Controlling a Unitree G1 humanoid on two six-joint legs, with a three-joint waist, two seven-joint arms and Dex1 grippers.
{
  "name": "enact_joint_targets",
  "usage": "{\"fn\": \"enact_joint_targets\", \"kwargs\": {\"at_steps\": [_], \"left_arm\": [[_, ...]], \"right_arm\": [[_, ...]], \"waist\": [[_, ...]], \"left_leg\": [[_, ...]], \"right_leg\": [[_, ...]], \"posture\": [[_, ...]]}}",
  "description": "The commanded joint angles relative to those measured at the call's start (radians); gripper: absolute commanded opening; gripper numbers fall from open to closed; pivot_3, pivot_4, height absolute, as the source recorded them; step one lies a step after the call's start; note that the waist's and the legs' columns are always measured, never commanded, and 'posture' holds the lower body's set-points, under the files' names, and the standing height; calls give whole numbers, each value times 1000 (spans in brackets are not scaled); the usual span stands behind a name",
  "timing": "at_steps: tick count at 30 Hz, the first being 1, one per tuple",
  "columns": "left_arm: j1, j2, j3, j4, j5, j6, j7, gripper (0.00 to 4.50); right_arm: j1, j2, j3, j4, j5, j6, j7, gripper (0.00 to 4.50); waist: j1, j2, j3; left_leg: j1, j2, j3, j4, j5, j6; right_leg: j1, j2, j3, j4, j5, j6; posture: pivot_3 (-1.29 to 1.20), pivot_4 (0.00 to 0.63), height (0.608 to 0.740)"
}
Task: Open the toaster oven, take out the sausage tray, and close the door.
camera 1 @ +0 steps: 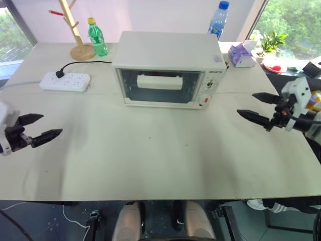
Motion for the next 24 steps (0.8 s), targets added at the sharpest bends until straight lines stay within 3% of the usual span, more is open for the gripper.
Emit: {"fn": "enact_joint_targets", "kwargs": {"at_steps": [1, 15, 24], "left_arm": [[2, -2, 40, -28, -8, -17, 3, 4400], [-92, -26, 11, -8, -57, 10, 31, 4400], [-333, -10, -158, -91, -220, 148, -50, 4400]], "right_arm": [[-18, -6, -13, -5, -5, -21, 0, 4500], [-9, 0, -26, -47, 27, 24, -17, 4500], [-117, 34, 38, -190, 165, 201, -20, 4500]], "waist": [[0, 0, 0], [1, 0, 0], [1, 0, 0]], "left_leg": [[0, 0, 0, 0, 0, 0], [0, 0, 0, 0, 0, 0], [0, -1, 0, 0, 0, 0]], "right_leg": [[0, 0, 0, 0, 0, 0], [0, 0, 0, 0, 0, 0], [0, 0, 0, 0, 0, 1]], "posture": [[0, 150, 722], [0, 150, 722], [0, 150, 722]]}}
